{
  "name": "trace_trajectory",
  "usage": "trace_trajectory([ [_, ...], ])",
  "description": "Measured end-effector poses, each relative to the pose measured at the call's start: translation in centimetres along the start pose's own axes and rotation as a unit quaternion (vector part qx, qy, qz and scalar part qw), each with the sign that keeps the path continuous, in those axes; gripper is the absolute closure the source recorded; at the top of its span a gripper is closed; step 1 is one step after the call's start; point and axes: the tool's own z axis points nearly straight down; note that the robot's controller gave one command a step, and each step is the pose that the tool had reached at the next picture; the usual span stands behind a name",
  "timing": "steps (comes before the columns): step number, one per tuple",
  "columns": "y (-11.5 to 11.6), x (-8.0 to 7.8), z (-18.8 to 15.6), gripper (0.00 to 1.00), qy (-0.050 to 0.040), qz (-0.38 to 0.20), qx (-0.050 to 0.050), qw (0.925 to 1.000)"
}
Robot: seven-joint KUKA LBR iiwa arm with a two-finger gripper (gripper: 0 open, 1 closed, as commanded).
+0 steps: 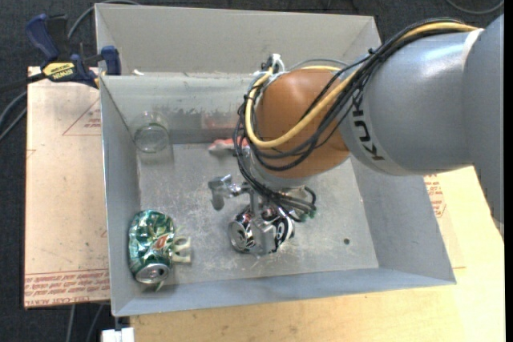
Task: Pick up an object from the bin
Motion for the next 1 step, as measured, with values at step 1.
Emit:
trace_trajectory([
  [1, -0.57, -0.29, 3.93, 0.00, 0.0036, -0.077, -0.003, 0.9971],
])
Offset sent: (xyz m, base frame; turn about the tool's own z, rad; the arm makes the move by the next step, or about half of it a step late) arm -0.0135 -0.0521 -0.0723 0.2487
